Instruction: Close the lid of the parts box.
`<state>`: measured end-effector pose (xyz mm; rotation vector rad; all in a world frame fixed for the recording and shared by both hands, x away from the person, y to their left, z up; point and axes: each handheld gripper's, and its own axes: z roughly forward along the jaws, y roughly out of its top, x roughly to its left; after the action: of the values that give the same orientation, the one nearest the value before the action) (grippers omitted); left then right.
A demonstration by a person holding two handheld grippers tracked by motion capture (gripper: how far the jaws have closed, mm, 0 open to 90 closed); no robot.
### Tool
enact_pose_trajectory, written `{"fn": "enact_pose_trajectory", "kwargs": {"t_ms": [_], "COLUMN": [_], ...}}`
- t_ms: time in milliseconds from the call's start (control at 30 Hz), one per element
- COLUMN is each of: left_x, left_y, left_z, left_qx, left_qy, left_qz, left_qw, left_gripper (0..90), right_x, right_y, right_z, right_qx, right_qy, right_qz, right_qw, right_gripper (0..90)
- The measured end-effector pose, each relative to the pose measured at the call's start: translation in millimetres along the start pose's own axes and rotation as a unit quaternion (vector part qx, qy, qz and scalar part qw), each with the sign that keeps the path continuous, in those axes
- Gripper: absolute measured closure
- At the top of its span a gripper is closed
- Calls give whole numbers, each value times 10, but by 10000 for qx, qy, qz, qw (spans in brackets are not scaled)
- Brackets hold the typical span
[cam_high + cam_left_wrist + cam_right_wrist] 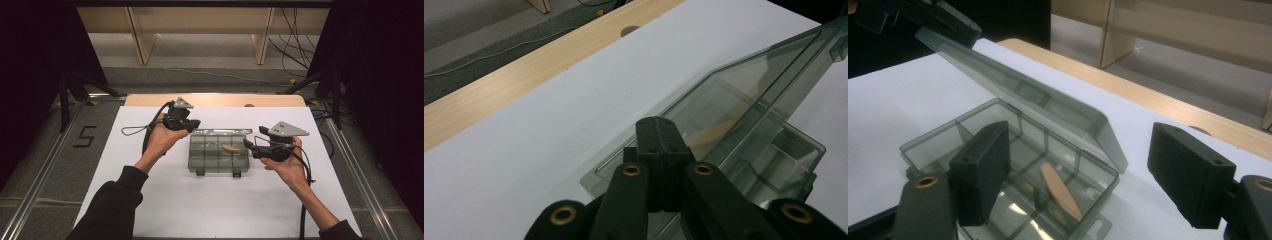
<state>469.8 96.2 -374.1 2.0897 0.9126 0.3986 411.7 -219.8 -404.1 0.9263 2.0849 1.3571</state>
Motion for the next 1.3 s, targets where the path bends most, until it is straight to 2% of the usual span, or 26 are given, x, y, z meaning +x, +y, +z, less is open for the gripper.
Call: {"fn": "enact_pose_trajectory", "kwargs": {"t_ms": [167, 300, 333, 367, 467, 533, 633, 667, 733, 867, 933, 1033, 1067, 1100, 1133, 1167, 1200, 1300], "left_x": [-50, -89, -99, -107, -129, -139, -193, -205, -231, -267, -287, -308, -321, -322, -334, -328, -337, -327], "left_y": [-89, -156, -177, -195, -249, -276, -332, -351, -383, -436, -471, -523, -538, -551, -565, -575, -591, -639], "left_z": [-11, -24, -30, -35, -52, -65, -87, -90, -98, -102, -106, -117, -123, -125, -136, -146, -157, -177], "left_qx": [-30, -53, -44, -55, -75, -97, -49, -30, -38, -73, -82, -106, -106, -127, -122, -110, -122, -105], "left_qy": [-56, -86, -111, -115, -127, -144, -151, -174, -191, -239, -255, -277, -257, -313, -262, -289, -271, -268], "left_qz": [-4, 11, 19, 12, 5, 3, 86, 127, 117, 143, 145, 204, 167, 185, 161, 219, 155, 187], "left_qw": [10000, 9999, 9999, 9999, 9999, 9998, 9998, 9998, 9997, 9996, 9995, 9994, 9995, 9993, 9995, 9993, 9994, 9994], "left_gripper": [899, 899, 899, 899, 899, 899, 899, 899, 899, 899, 899, 899, 899, 899, 899, 899, 899, 899], "right_x": [61, 86, 89, 93, 99, 86, 63, 74, 61, 69, 63, 73, 82, 84, 90, 92, 94, 86], "right_y": [35, 66, 69, 75, 83, 83, 65, 61, 58, 26, 1, -40, -55, -72, -90, -105, -117, -153], "right_z": [-58, -113, -111, -117, -144, -151, -145, -147, -150, -138, -115, -96, -95, -87, -73, -65, -64, -43], "right_qx": [-64, -108, -189, -209, -197, -95, -108, -33, 36, 230, 232, 365, 469, 507, 512, 557, 617, 654], "right_qy": [49, 146, 136, 226, 214, 182, 205, 253, 252, 348, 363, 425, 477, 507, 513, 528, 545, 527], "right_qz": [-4, -133, -151, -152, -202, -267, -227, -149, -268, -291, -429, -525, -499, -523, -534, -565, -564, -602], "right_qw": [10000, 9997, 9996, 9994, 9994, 9994, 9995, 9996, 9993, 9987, 9981, 9970, 9965, 9961, 9959, 9954, 9950, 9946], "right_gripper": [276, 351, 369, 401, 472, 530, 616, 640, 688, 748, 788, 836, 851, 865, 874, 884, 884, 890]}}
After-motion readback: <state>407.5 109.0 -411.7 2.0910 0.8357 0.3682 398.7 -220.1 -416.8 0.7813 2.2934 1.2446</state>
